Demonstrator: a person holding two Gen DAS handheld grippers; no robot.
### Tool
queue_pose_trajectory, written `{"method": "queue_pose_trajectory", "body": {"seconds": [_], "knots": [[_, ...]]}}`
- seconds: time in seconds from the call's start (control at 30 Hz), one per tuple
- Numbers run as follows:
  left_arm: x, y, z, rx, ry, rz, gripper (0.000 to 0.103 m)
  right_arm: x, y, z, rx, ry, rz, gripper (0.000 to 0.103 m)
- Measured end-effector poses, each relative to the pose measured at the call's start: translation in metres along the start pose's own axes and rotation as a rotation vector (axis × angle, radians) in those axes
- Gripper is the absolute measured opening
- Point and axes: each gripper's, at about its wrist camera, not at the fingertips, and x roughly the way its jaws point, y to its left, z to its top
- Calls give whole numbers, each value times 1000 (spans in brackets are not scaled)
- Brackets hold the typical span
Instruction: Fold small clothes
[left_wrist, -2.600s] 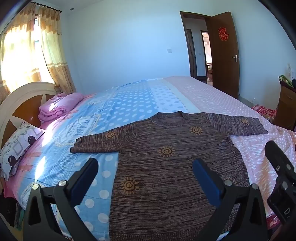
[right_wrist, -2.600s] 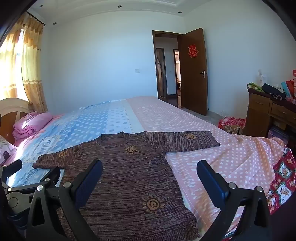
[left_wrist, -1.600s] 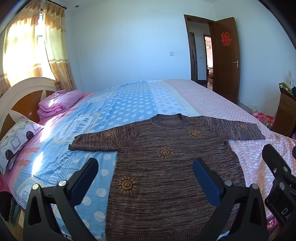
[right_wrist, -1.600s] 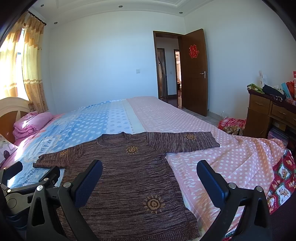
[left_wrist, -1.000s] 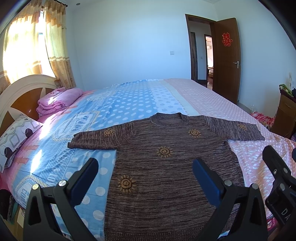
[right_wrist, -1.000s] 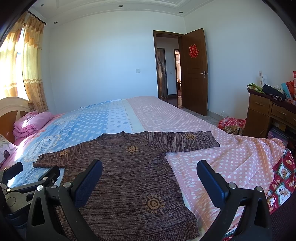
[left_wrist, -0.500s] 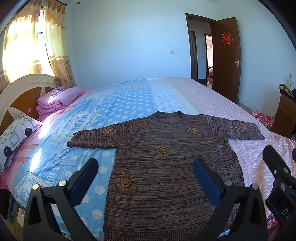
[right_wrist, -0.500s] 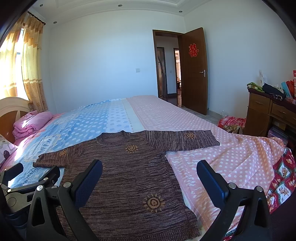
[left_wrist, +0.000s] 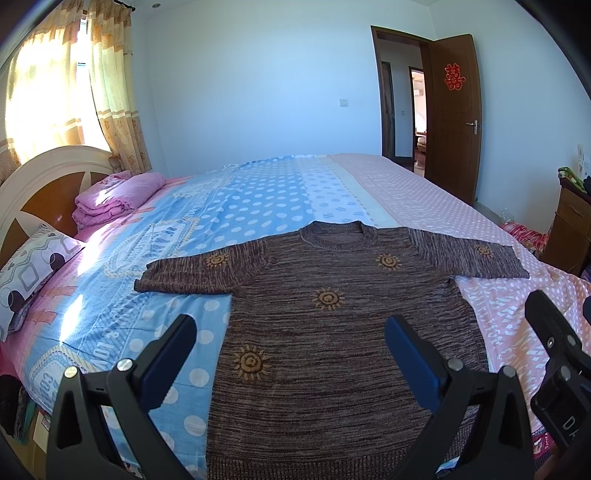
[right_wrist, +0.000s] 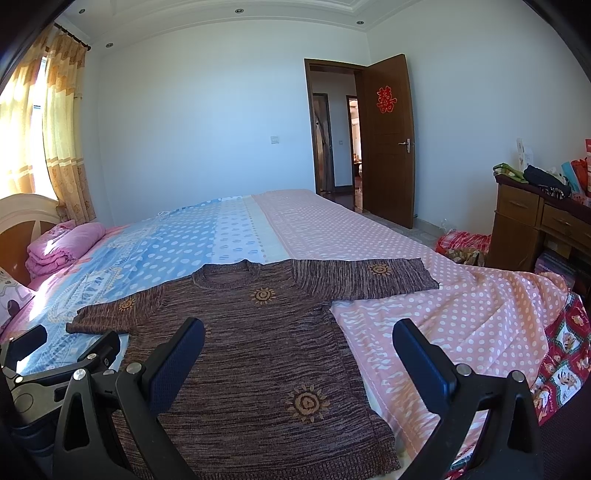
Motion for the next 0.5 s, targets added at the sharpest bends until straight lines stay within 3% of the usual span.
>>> {"method": "queue_pose_trajectory", "body": {"seconds": [0.5], "knots": [[8, 0, -4, 0, 13, -5, 103, 6, -1, -3, 3, 14, -1, 102]]}}
